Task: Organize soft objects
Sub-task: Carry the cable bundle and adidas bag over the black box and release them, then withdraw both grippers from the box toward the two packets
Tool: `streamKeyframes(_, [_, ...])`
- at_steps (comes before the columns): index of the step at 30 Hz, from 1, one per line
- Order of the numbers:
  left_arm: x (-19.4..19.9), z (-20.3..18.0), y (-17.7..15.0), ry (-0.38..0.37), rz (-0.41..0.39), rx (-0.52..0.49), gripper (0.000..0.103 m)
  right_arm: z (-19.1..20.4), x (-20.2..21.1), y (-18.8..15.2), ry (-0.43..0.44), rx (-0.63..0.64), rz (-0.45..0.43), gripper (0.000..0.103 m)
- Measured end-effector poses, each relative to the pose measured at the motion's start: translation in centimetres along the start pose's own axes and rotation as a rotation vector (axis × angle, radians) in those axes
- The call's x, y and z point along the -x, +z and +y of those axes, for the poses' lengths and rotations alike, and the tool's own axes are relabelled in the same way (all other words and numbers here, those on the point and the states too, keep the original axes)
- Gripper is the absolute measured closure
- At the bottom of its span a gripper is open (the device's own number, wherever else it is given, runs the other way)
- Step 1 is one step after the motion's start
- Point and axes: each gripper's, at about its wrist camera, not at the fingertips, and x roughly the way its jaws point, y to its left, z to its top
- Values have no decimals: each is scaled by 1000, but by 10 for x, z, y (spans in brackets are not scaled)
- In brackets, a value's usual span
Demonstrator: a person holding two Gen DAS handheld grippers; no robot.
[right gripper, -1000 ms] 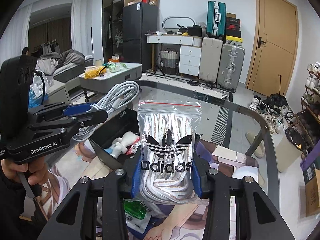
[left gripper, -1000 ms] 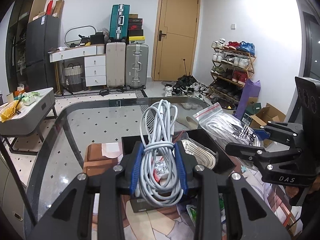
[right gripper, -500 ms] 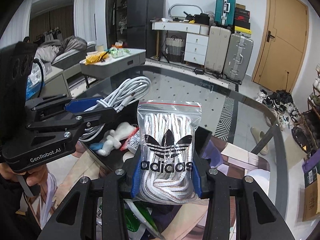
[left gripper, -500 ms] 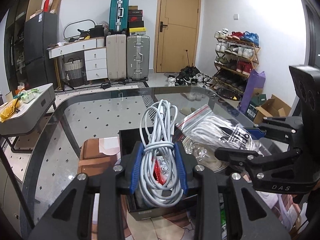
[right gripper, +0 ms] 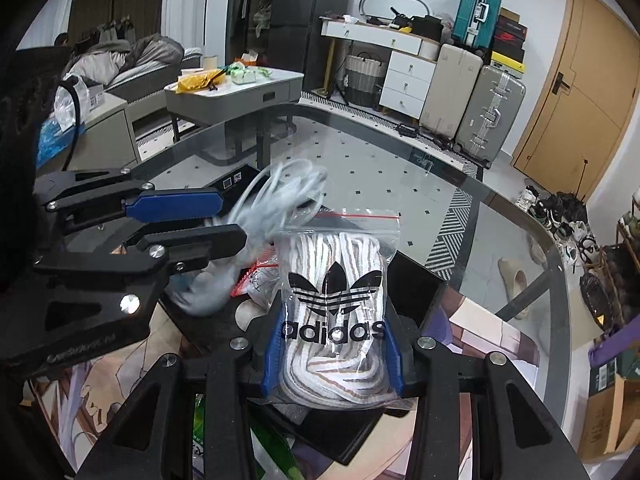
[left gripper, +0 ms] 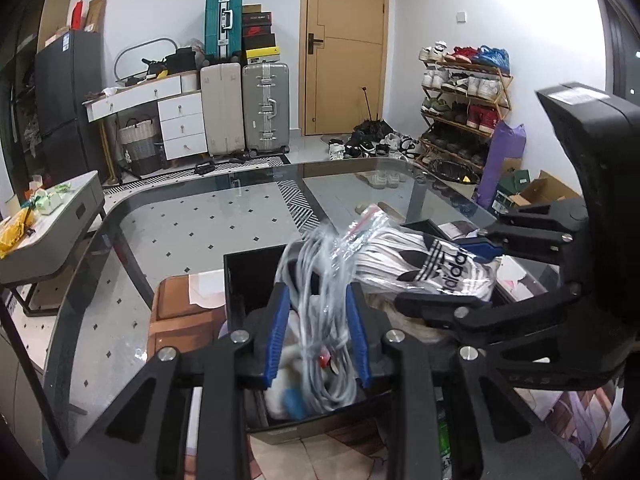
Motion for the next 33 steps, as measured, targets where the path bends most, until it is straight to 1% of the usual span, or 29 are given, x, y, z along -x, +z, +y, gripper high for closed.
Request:
streamKeyframes(8, [-4, 1, -2, -11, 19, 6, 76, 0, -12, 6, 32, 53, 36, 62])
streamKeyframes(16, [-2, 8, -3, -5, 24, 23, 76, -4, -13, 5, 62, 51, 44, 61])
streamKeyframes(19, [0, 9, -3, 0, 23, 20, 75, -5, -7, 4, 40, 58, 36, 54])
streamKeyframes(20, [1, 9, -3, 0, 22, 19, 74, -5, -4, 4, 33, 56, 29, 48])
streamKeyframes(21, [4, 8, -4, -5, 21, 21, 72, -4, 0, 3, 25, 55, 12, 43])
streamKeyframes(22, [7, 8, -5, -10, 19, 23, 65, -4, 7, 1, 14, 52, -16, 33])
streamKeyframes(23, [9, 7, -4, -12, 17, 24, 61, -5, 16, -2, 3, 44, -46, 24])
streamKeyframes(24, [13, 7, -5, -14, 10, 25, 54, -5, 20, -3, -3, 40, -59, 22])
streamKeyframes(25, [16, 6, -5, -14, 3, 25, 50, -6, 28, -6, -12, 29, -78, 21])
streamKeyframes(27, [24, 6, -6, -11, -8, 27, 48, -7, 36, -9, -23, 9, -93, 20])
streamKeyframes(29, [29, 6, -8, -13, -12, 28, 46, -10, 46, -15, -40, -30, -112, 14])
streamKeyframes(30, [32, 6, -9, -12, -14, 27, 43, -11, 48, -17, -43, -41, -120, 13])
streamKeyframes(32, [38, 5, -11, -2, -19, 24, 39, -13, 58, -24, -62, -77, -140, 4])
streamKeyframes(33, [41, 5, -13, 6, -21, 25, 30, -14, 62, -27, -69, -92, -150, 3])
